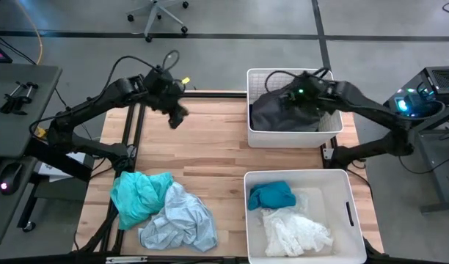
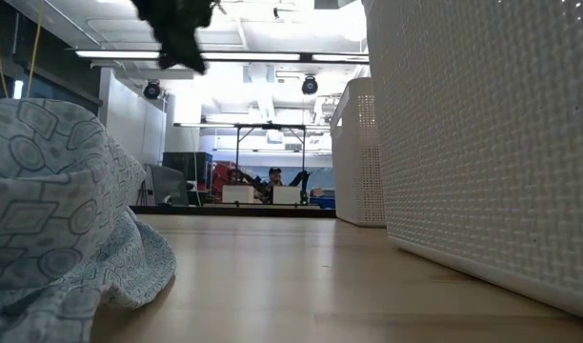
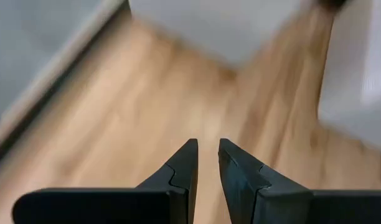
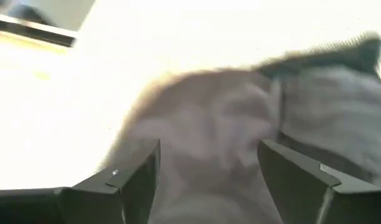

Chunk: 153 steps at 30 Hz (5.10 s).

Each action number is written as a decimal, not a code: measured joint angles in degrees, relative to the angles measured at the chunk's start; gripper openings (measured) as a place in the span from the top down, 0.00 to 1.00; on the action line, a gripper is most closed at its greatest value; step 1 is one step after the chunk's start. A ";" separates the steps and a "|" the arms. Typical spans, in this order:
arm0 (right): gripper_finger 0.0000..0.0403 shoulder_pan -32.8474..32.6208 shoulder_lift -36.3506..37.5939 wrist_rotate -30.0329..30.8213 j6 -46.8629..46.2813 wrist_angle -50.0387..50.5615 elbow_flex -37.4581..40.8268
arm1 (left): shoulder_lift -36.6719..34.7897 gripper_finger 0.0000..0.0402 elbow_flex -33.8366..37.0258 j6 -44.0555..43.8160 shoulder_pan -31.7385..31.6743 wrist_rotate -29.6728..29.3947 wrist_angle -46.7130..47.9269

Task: Sort clothes
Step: Put the light blue short into the bottom white laundry bin

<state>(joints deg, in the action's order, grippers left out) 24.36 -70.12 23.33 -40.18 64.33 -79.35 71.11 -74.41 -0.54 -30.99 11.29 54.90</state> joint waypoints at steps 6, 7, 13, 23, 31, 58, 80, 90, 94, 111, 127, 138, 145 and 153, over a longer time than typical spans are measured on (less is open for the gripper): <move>0.35 -8.93 2.61 -0.60 10.36 -12.45 -0.95 | -3.88 0.88 6.10 7.55 5.47 0.14 10.93; 0.35 -10.34 2.66 -0.59 11.57 -14.79 -0.53 | -5.28 0.89 8.30 8.78 6.95 0.37 10.90; 0.35 -15.99 1.78 1.27 13.08 -27.93 4.48 | -12.21 0.92 23.07 11.22 13.31 1.41 11.65; 0.35 -18.94 1.76 -1.69 -0.87 -36.92 14.71 | -11.74 0.87 29.04 10.79 20.43 8.32 8.02; 0.35 -21.36 1.75 -2.11 -1.68 -39.04 15.54 | -11.28 0.72 27.32 1.47 29.31 12.92 14.18; 0.35 -42.04 1.76 1.89 -3.77 -39.02 15.54 | 11.36 0.96 33.02 -36.84 45.09 -9.95 -8.10; 0.35 -40.65 -5.45 3.12 16.71 -66.36 15.51 | 1.40 1.00 -9.84 -11.54 41.12 -38.20 -30.65; 0.35 -36.20 -6.04 -0.70 27.47 -75.65 15.50 | 7.75 1.00 -9.84 -9.22 40.49 -27.65 -52.96; 0.35 -35.11 -6.05 -9.15 30.02 -79.89 15.50 | 11.37 1.00 -9.86 -9.85 39.65 -24.30 -57.56; 0.95 -40.26 -2.33 -5.70 30.17 -83.90 15.58 | 12.57 0.94 -10.29 -7.53 38.15 -17.85 -59.18; 0.99 -72.73 11.74 2.55 -14.30 -42.27 15.34 | 7.70 0.77 -10.47 -3.76 38.26 -27.52 -45.28; 0.99 -76.98 -1.52 -20.03 -49.35 -3.27 15.39 | 9.47 0.77 -10.47 -4.20 38.13 -27.52 -45.38; 0.92 -76.21 -14.28 -26.30 -46.99 -2.34 15.41 | 9.45 0.76 -10.47 -3.84 38.13 -27.53 -44.93; 0.72 -74.29 -21.52 -39.78 -47.25 -0.31 15.45 | 9.40 0.76 -10.47 -7.48 38.13 -27.52 -37.73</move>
<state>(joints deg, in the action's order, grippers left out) -49.93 -91.64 -16.45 -87.42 64.02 -63.90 80.51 -84.88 -8.03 7.14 -16.23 17.16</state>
